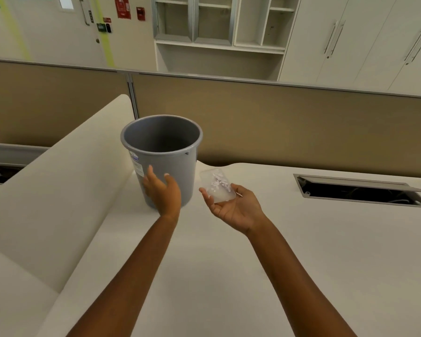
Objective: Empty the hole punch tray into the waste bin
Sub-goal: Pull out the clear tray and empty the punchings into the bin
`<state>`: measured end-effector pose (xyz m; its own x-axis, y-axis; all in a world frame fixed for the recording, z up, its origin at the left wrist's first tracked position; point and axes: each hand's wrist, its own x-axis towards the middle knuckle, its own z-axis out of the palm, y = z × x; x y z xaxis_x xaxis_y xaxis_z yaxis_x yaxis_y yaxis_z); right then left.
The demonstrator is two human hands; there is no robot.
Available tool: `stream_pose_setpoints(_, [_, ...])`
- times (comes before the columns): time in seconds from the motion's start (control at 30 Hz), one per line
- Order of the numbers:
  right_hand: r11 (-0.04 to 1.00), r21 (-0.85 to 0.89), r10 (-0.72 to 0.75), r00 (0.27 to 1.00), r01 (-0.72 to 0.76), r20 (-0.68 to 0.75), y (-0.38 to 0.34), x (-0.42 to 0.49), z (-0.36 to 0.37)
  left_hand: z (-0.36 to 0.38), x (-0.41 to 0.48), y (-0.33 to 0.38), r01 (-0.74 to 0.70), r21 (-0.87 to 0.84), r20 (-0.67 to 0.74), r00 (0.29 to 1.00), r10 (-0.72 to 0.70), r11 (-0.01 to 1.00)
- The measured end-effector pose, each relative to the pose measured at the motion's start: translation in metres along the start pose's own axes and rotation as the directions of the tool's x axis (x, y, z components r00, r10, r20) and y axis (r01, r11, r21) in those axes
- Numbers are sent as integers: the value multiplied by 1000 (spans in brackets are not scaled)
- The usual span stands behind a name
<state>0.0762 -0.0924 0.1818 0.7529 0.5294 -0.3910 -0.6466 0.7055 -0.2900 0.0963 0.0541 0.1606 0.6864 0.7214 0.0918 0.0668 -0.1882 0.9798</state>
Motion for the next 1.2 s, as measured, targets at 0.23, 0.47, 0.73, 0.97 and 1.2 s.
stream_pose_setpoints(0.23, [991, -99, -85, 996, 86, 14, -10, 38, 50, -20, 68, 22, -315, 388, 131, 949, 287, 866])
stream_pose_setpoints(0.47, [967, -211, -163, 984, 145, -67, -23, 76, 94, -17, 103, 21, -323, 496, 332, 928, 168, 806])
stream_pose_setpoints(0.73, [903, -404, -222, 964, 147, -147, -15, 113, 133, -13, 109, 20, -293, 482, 325, 935, 142, 826])
stream_pose_setpoints(0.97, [455, -888, -407, 903, 68, -139, -4, 141, 158, -14, 107, 17, -308, 457, 287, 939, 189, 834])
stream_pose_setpoints(1.2, [-281, -952, -383, 924, -119, -2, 3, 147, 158, -14, 107, 14, -319, 474, 284, 938, 200, 821])
